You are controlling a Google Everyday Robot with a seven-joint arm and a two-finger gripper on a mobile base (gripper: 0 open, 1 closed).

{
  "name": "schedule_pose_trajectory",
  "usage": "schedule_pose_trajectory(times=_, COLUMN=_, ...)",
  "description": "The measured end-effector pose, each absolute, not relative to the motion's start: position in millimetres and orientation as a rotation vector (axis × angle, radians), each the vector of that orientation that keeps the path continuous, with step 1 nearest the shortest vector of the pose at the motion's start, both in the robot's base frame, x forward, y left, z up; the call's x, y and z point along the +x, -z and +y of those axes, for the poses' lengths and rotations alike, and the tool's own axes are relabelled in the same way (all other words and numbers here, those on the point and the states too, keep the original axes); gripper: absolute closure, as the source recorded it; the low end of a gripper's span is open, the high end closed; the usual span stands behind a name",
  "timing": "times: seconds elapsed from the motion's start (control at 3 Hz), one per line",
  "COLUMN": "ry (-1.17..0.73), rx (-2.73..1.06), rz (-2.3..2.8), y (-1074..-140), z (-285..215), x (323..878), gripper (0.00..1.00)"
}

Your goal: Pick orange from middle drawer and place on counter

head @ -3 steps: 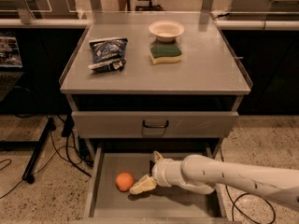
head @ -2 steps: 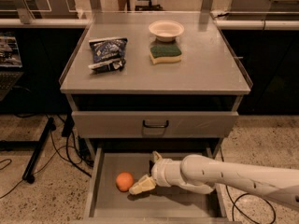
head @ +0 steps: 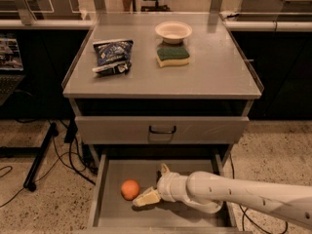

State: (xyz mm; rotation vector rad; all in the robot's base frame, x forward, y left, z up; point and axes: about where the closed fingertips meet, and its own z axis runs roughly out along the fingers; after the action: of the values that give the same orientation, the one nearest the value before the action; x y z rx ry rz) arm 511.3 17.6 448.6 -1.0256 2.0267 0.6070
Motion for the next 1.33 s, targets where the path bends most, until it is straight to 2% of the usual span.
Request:
schedule_pose_trajectory(times=0.67, ry=-0.652, rx=-0.953, rz=2.056, y=-386.2, z=42.0, x=517.2, gripper=0.0)
schedule_pose_trajectory(times=1.33, ry=-0.722, rx=-0.954, rz=2.036, y=-367.2, z=68.0, x=518.3, gripper=0.0)
